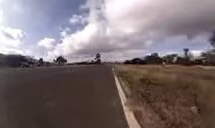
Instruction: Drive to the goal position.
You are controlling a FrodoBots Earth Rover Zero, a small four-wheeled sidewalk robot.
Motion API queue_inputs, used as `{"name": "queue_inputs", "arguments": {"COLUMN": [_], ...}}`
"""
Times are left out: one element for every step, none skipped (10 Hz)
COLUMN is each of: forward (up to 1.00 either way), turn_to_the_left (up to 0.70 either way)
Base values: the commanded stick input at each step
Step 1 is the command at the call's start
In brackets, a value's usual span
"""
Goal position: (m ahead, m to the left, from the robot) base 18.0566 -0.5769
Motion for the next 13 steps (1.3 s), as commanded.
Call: {"name": "queue_inputs", "arguments": {"forward": [0.86,0.88,0.88,0.87,0.85,0.86,0.86,0.86,0.86,0.85,0.85,0.86,0.86], "turn_to_the_left": [-0.33,-0.34,-0.34,-0.33,0.0,0.0,0.0,0.0,-0.32,-0.32,-0.25,-0.16,-0.13]}}
